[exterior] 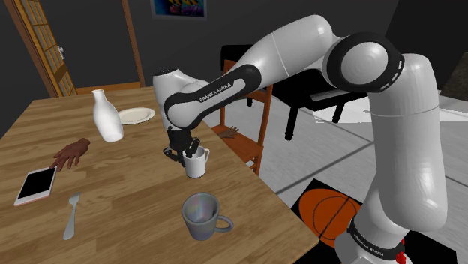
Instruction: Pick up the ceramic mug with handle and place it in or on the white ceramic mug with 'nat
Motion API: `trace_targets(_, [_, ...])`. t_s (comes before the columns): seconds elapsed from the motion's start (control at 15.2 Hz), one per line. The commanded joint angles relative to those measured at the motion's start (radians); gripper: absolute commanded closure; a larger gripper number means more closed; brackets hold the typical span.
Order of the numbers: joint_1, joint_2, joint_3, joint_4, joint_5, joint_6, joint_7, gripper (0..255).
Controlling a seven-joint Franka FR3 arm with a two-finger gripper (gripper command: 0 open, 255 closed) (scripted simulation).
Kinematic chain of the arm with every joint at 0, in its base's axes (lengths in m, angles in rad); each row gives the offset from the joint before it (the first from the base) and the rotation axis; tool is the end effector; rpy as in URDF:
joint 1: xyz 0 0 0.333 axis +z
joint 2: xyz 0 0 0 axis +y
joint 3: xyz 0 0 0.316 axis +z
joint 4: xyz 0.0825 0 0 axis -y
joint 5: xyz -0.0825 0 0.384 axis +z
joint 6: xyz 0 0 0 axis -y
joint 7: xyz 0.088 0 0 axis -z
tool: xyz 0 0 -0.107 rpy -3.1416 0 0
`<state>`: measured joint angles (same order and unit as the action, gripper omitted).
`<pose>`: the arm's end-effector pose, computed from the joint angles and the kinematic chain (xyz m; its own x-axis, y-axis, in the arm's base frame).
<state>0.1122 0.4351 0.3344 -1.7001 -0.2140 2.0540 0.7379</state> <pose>0.6053 0.2534 0.3486 0.9776 -0.2104 -0.0102 -0.2092 -0.9754 0.0699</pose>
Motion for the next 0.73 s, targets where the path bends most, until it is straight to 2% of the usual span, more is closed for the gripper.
trace_targets(0.0, [0.000, 0.000, 0.000, 0.000, 0.000, 0.000, 0.000, 255])
trace_targets(0.4, [0.000, 0.000, 0.000, 0.000, 0.000, 0.000, 0.000, 255])
trace_targets(0.66, [-0.002, -0.022, 0.005, 0.024, 0.010, -0.044, -0.008, 255])
